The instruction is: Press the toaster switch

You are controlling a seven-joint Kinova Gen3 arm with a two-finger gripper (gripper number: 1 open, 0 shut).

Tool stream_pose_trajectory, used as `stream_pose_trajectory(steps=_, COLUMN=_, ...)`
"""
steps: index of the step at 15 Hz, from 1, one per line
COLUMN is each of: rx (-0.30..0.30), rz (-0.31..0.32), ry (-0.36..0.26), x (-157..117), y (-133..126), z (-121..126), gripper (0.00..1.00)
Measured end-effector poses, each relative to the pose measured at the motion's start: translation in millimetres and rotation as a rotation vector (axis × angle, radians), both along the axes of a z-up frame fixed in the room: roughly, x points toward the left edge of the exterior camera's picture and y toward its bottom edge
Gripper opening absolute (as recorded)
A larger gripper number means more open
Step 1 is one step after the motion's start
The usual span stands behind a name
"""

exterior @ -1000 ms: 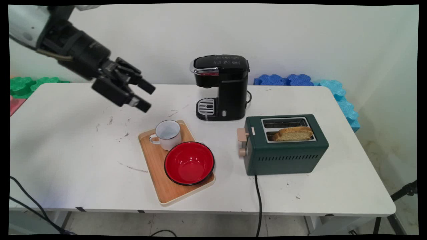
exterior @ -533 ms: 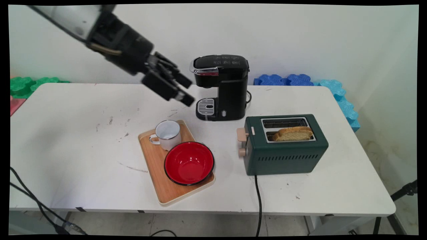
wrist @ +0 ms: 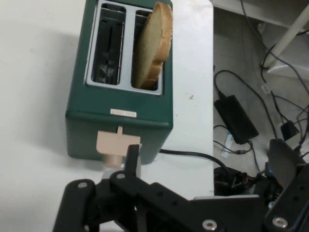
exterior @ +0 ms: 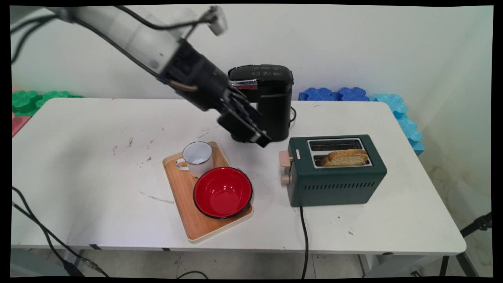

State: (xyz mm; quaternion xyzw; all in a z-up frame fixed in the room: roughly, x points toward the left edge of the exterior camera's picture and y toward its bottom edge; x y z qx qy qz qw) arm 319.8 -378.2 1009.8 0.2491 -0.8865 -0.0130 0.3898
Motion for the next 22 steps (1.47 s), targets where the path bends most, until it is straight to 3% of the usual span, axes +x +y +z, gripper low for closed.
stream_pose_trajectory(steps=3, rx=-0.021, rz=-0.014, ry=-0.014, x=-14.4, y=-7.7, z=-11.5, gripper=1.00)
stream_pose_trajectory(steps=4, rx=-0.033, rz=-0.021, ry=-0.022, x=-19.3, y=-11.4, z=-16.1, gripper=0.00)
stream_pose_trajectory(steps=22, rx=-0.105, rz=-0.083, ry=-0.145, x=-51.1, y=-43.3, z=-66.8, gripper=0.00)
